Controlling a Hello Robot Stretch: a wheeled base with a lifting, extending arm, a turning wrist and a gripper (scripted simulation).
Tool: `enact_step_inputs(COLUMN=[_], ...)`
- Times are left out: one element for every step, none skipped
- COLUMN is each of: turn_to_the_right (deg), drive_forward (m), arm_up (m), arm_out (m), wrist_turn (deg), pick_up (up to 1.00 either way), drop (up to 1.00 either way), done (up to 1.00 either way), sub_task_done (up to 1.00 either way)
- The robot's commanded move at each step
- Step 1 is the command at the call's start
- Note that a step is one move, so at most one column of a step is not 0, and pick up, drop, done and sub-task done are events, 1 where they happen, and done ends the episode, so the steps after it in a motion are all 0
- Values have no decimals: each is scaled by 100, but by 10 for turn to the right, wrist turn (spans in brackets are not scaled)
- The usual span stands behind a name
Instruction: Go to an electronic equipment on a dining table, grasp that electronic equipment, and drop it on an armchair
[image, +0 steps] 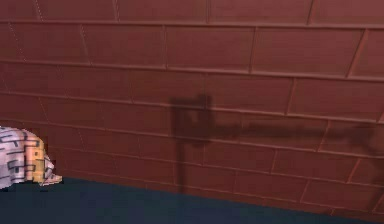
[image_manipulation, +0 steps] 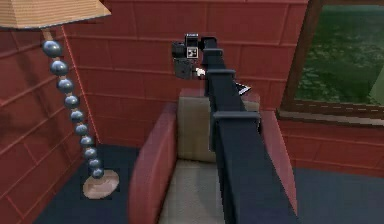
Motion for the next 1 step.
enact_step_inputs(turn_to_the_right=[0], drive_forward=[0], arm_up=[-46], arm_out=[0], wrist_turn=[0], pick_up=[0], drop=[0], done=[0], sub_task_done=[0])
